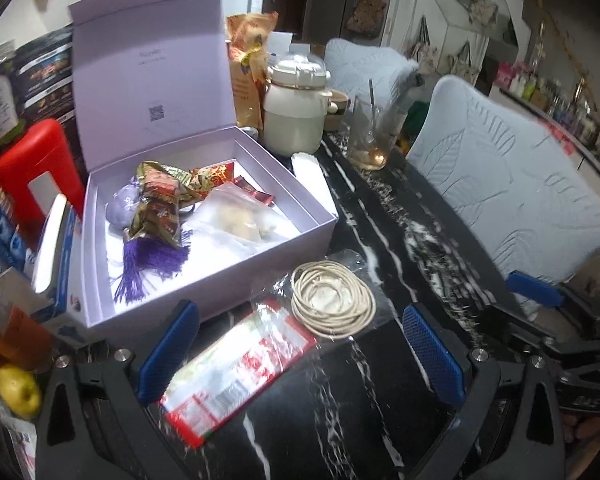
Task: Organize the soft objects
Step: 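Reach the left gripper to the bagged cream cord and close on it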
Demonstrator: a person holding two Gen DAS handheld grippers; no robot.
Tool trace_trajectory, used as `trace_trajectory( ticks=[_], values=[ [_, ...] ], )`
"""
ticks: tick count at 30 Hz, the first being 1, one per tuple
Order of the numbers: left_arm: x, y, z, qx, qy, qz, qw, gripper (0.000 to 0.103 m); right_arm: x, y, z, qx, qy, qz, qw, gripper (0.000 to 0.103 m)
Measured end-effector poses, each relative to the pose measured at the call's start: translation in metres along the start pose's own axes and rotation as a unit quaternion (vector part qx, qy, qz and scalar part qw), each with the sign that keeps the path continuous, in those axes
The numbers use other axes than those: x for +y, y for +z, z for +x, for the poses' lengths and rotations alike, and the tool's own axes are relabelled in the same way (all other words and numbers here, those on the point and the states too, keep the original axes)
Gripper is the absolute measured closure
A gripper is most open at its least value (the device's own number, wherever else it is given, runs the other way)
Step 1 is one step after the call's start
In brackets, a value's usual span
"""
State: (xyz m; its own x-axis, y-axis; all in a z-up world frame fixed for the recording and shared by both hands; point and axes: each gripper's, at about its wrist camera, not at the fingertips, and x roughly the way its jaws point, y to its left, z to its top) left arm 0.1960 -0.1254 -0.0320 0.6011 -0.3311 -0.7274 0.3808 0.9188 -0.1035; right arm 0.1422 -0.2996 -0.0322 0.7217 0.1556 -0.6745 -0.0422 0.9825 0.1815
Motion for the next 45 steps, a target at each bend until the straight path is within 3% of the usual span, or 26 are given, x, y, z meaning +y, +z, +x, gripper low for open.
trace_trajectory(
  ticks=[11, 18, 28, 35, 36, 40, 45],
  values=[
    [-0.012, 0.006, 0.060, 0.056, -0.011, -0.012, 0.9983, 0.000, -0.028, 0.003, 0.030, 0.028, -0.018, 0.008, 0.999, 0.021],
    [-0.025, 0.006, 0.093, 0.085, 0.003, -0.001, 0.9964, 0.000, -0.049, 0.004, 0.036, 0.026, -0.036, 0.027, 0.999, 0.021],
    [-0.041, 0.001, 0.110, 0.089, 0.031, 0.034, 0.9950, 0.000, -0.061, 0.000, 0.036, 0.030, -0.043, 0.041, 0.998, 0.021],
    [-0.042, 0.001, 0.112, 0.078, 0.029, 0.034, 0.9959, 0.000, -0.063, -0.003, 0.030, 0.025, -0.044, 0.051, 0.997, 0.021],
    [-0.042, 0.001, 0.110, 0.077, 0.027, 0.036, 0.9960, 0.003, -0.064, -0.003, 0.029, 0.026, -0.044, 0.054, 0.997, 0.021],
    [-0.045, -0.002, 0.096, 0.056, 0.034, 0.039, 0.9971, 0.045, -0.065, -0.005, 0.027, 0.026, -0.039, 0.066, 0.997, 0.021],
    [-0.046, 0.001, 0.085, 0.042, 0.025, 0.047, 0.9977, 0.067, -0.064, -0.008, 0.024, 0.024, -0.033, 0.072, 0.997, 0.021]
  ],
)
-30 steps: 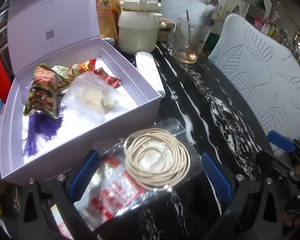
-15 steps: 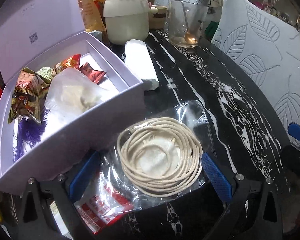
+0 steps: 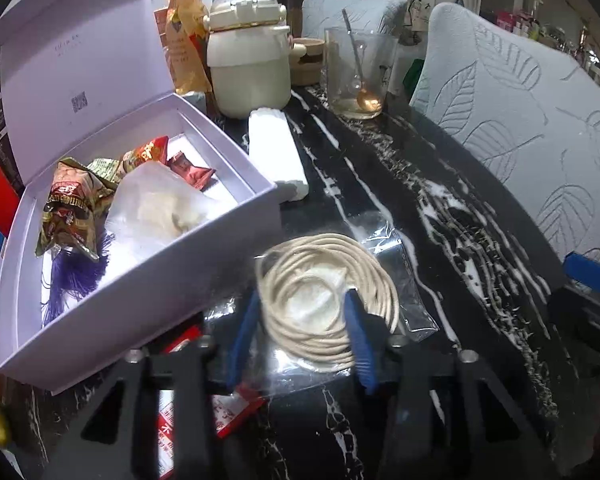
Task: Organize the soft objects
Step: 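Reach the left gripper to the bagged cream cord and close on it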
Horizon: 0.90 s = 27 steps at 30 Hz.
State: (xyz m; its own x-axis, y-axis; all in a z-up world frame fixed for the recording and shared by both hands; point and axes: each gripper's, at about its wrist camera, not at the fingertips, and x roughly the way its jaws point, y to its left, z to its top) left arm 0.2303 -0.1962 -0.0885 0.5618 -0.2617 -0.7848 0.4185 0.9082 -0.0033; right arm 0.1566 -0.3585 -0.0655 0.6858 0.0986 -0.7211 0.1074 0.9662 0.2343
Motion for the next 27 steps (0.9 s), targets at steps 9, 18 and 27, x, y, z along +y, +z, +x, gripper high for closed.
trace_trajectory(
  ticks=[9, 18, 27],
  values=[
    [0.019, 0.002, -0.014, 0.007, -0.052, -0.055, 0.9971, 0.069, 0.001, 0.000, -0.005, -0.004, 0.000, 0.006, 1.000, 0.021],
    [0.040, -0.002, -0.025, -0.002, -0.043, -0.109, 0.9931, 0.064, 0.005, 0.000, -0.003, 0.000, 0.010, 0.001, 1.000, 0.021],
    [0.047, -0.006, -0.007, 0.029, -0.078, -0.131, 0.9879, 0.020, 0.008, -0.002, -0.001, 0.003, 0.015, -0.004, 1.000, 0.021]
  ],
)
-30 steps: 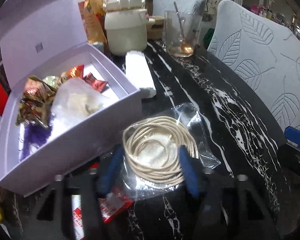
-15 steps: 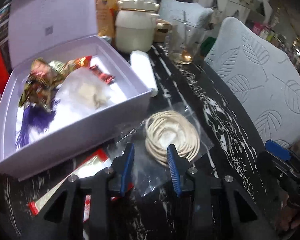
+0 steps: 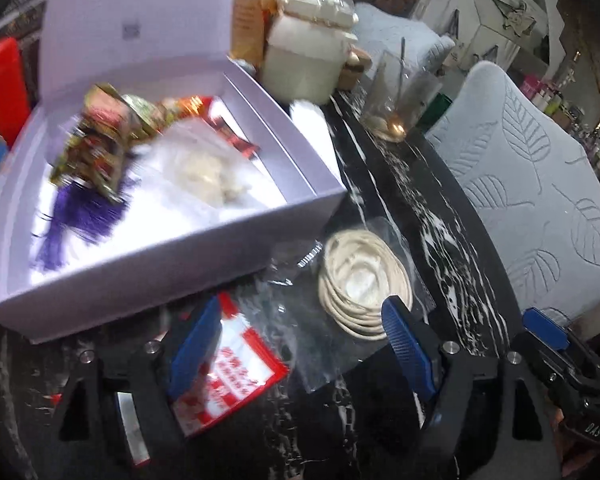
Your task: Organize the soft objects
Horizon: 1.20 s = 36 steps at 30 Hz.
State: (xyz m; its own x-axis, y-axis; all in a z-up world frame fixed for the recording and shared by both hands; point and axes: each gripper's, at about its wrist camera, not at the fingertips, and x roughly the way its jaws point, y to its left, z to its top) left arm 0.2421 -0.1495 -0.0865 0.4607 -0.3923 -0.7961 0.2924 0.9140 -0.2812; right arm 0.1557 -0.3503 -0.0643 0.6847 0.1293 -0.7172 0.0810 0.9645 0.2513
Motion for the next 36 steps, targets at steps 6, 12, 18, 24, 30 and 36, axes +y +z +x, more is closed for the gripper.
trace_trajectory(
  ticks=[6, 12, 18, 24, 30, 36],
  values=[
    [-0.007, 0.005, 0.017, 0.007, -0.044, 0.002, 0.9990, 0.020, -0.004, -0.001, 0.001, 0.003, -0.008, 0.004, 1.000, 0.021],
    [-0.023, 0.012, 0.031, -0.004, -0.020, 0.041, 0.9990, 0.021, -0.009, -0.001, 0.002, 0.004, -0.013, 0.010, 1.000, 0.021],
    [-0.029, 0.010, 0.033, -0.023, -0.001, 0.057, 0.9981, 0.051, -0.013, 0.000, 0.005, 0.008, -0.012, 0.015, 1.000, 0.021],
    [-0.018, 0.014, 0.029, -0.006, -0.041, 0.022, 0.9989, 0.084, -0.017, 0.000, 0.006, 0.012, -0.005, 0.028, 1.000, 0.021],
    [-0.021, 0.006, -0.001, -0.031, -0.046, 0.035, 0.9979, 0.092, -0.008, -0.001, 0.004, 0.011, -0.001, 0.018, 1.000, 0.021],
    [-0.007, 0.002, -0.045, -0.058, -0.032, 0.030, 0.9973, 0.093, 0.005, 0.001, -0.002, 0.007, 0.012, 0.009, 1.000, 0.021]
  ],
)
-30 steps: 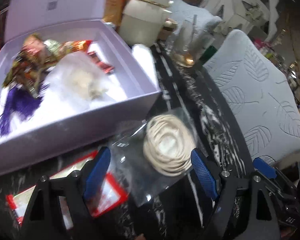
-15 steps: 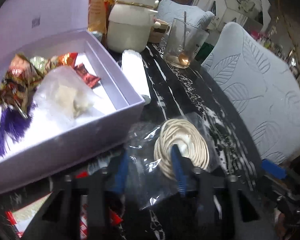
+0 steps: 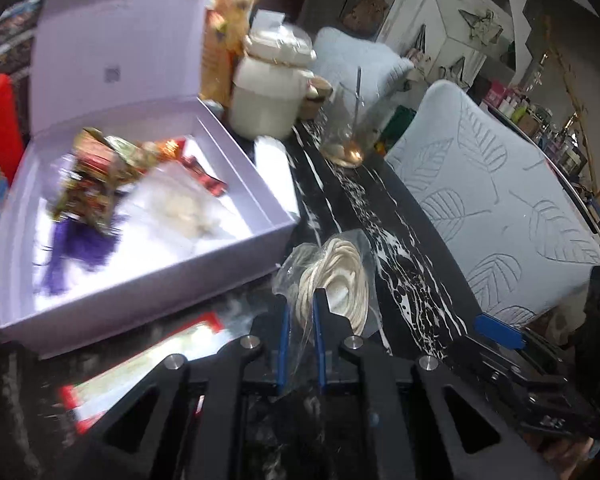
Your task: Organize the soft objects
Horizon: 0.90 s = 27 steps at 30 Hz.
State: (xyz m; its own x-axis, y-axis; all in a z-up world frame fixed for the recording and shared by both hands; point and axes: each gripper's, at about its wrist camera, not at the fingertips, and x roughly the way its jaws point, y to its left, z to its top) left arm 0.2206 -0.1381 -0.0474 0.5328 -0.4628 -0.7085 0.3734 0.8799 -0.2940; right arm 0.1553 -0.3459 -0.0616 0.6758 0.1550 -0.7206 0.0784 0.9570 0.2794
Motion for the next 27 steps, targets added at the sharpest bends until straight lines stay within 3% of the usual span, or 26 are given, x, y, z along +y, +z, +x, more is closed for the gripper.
trace_trajectory(
  ticks=[4, 11, 21, 27],
  values=[
    [0.008, -0.004, -0.034, -0.029, 0.028, 0.013, 0.9991, 0.093, 0.017, -0.001, -0.001, 0.002, 0.015, -0.016, 1.000, 0.021],
    [0.044, -0.022, -0.085, -0.056, 0.063, -0.018, 0.9963, 0.093, 0.062, -0.008, 0.011, 0.018, 0.063, -0.053, 0.996, 0.021],
    [0.095, -0.056, -0.133, -0.063, 0.088, -0.066, 0.9919, 0.093, 0.139, -0.034, 0.039, 0.062, 0.122, -0.103, 0.985, 0.021],
    [0.124, -0.073, -0.144, -0.059, 0.092, -0.100, 0.9891, 0.093, 0.164, -0.042, 0.060, 0.083, 0.120, -0.114, 0.983, 0.021]
  ],
)
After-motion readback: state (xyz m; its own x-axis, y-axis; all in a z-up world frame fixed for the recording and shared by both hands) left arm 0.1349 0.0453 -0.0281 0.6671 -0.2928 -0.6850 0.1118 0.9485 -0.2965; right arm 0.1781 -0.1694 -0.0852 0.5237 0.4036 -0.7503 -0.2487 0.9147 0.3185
